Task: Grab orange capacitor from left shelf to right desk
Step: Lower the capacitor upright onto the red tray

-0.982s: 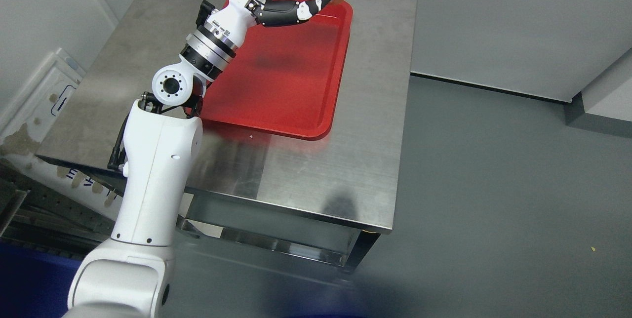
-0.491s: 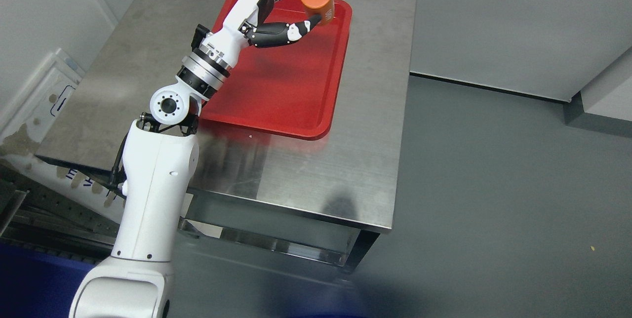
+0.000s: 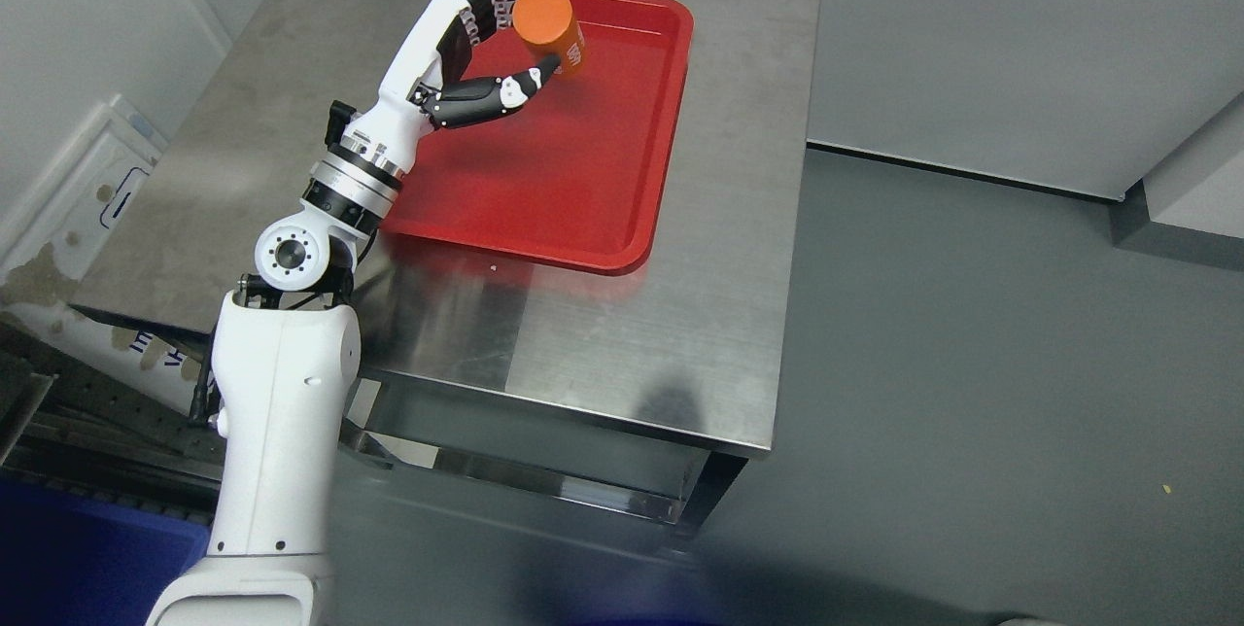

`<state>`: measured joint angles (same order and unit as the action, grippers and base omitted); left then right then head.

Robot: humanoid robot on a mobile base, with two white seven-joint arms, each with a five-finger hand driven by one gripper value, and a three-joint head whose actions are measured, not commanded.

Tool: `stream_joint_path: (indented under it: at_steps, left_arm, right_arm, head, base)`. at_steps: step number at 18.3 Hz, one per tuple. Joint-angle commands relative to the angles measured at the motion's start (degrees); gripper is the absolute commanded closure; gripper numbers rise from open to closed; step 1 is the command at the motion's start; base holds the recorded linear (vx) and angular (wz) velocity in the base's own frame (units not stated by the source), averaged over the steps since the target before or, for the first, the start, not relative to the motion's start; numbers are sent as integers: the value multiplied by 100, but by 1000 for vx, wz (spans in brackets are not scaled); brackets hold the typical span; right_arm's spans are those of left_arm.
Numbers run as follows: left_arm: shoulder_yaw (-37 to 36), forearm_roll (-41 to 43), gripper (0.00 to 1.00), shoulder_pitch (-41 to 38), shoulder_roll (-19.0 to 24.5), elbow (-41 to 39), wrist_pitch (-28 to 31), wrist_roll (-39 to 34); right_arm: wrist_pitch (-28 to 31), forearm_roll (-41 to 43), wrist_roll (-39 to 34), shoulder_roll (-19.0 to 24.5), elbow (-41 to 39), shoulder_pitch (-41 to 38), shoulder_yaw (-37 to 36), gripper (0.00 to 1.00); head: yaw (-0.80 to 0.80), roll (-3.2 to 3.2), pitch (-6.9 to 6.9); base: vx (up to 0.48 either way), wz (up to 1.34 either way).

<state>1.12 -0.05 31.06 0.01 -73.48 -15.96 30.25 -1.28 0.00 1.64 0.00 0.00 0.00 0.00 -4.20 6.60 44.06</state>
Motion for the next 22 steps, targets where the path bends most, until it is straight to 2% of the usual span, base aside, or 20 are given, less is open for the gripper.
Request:
stream_joint_path:
  at_steps: [1,5,22]
  left_arm:
    - [775,-109,90,-285,99,-307,304,-19]
    - [758,-100,90,-293,99,-307,752,-37]
    - [345,208,86,93,99,853,709,-46]
  right_arm:
    - [-4,-27,3,-100,-100,-114,-70,0]
    - [-4,-27,3,-100,-100,-114,-70,0]
    - [-4,-27,3,-100,-100,-114,-70,0]
  head:
    - [0,0,0]
    - [0,0,0]
    - [0,0,0]
  base:
    - [0,0]
    - [0,0]
    - [0,0]
